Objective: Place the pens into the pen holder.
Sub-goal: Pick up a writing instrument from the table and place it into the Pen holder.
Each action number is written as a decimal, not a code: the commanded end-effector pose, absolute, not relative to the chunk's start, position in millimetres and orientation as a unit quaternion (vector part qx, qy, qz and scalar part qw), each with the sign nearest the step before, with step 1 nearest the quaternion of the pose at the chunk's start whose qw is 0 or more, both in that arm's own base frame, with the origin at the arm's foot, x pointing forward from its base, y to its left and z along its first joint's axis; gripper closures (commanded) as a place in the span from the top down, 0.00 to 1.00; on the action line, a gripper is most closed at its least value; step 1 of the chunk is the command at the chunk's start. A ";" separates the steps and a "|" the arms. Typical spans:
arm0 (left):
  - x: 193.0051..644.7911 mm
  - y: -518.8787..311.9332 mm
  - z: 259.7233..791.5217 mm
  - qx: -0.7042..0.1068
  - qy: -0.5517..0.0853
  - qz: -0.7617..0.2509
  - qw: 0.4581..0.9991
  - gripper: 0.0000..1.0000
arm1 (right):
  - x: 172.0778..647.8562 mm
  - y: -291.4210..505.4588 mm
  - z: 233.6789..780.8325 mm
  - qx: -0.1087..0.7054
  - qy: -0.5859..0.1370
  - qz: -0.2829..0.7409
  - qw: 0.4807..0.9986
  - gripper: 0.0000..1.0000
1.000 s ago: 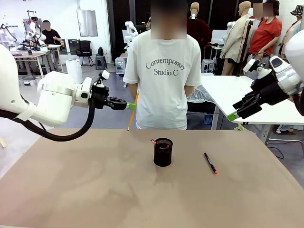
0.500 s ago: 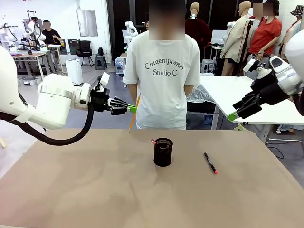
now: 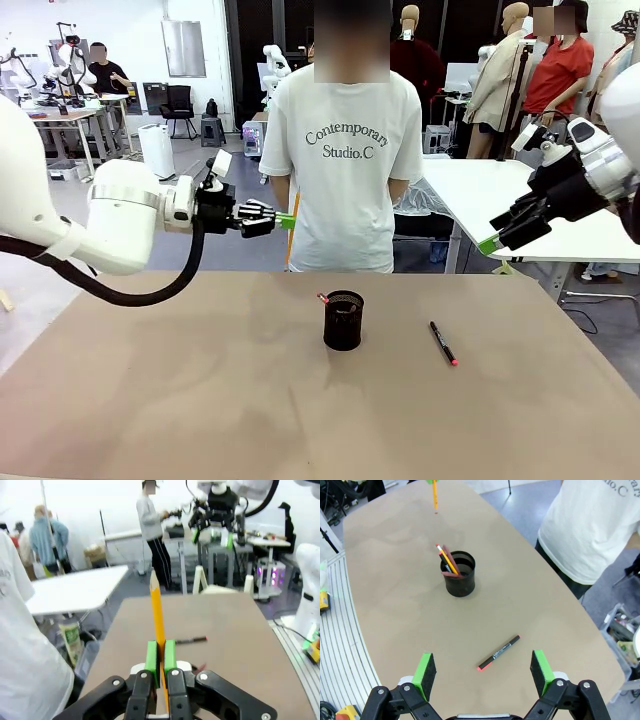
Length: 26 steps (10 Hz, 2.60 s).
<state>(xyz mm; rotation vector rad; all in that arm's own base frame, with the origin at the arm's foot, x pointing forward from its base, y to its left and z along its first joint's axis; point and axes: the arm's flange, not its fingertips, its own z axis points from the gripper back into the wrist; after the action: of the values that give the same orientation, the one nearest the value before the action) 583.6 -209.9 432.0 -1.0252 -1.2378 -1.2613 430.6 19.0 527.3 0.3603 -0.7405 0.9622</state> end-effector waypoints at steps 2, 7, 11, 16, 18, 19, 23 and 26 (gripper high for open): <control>590.2 -240.3 417.2 -0.461 -0.577 -0.511 0.440 0.00 | 432.0 18.7 527.9 0.178 -0.356 0.449 0.800 1.00; 582.4 -299.2 369.4 -0.516 -0.541 -0.554 0.368 0.00 | 432.0 18.7 527.9 0.178 -0.356 0.449 0.800 1.00; 579.9 -305.6 342.6 -0.503 -0.524 -0.577 0.373 0.00 | 432.0 18.7 527.9 0.178 -0.356 0.449 0.800 1.00; 596.9 -302.7 327.2 -0.476 -0.544 -0.570 0.391 0.00 | 432.0 18.7 527.9 0.178 -0.356 0.449 0.800 1.00; 604.6 -305.5 322.7 -0.467 -0.551 -0.566 0.397 0.00 | 432.0 18.7 527.9 0.178 -0.356 0.449 0.800 1.00; 606.6 -304.9 321.8 -0.463 -0.552 -0.568 0.398 0.03 | 432.0 18.7 527.9 0.178 -0.356 0.449 0.800 1.00; 606.7 -302.7 324.2 -0.458 -0.558 -0.567 0.397 0.80 | 432.0 18.7 527.9 0.178 -0.356 0.449 0.800 1.00; 604.5 -301.1 327.6 -0.454 -0.558 -0.569 0.400 1.00 | 432.0 18.7 527.9 0.178 -0.356 0.449 0.800 1.00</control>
<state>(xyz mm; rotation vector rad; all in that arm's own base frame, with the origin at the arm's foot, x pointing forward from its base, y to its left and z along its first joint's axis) 606.8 -301.1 324.4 -1.1752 -1.3762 -1.4421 430.6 19.1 527.4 0.3601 -0.7405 0.9626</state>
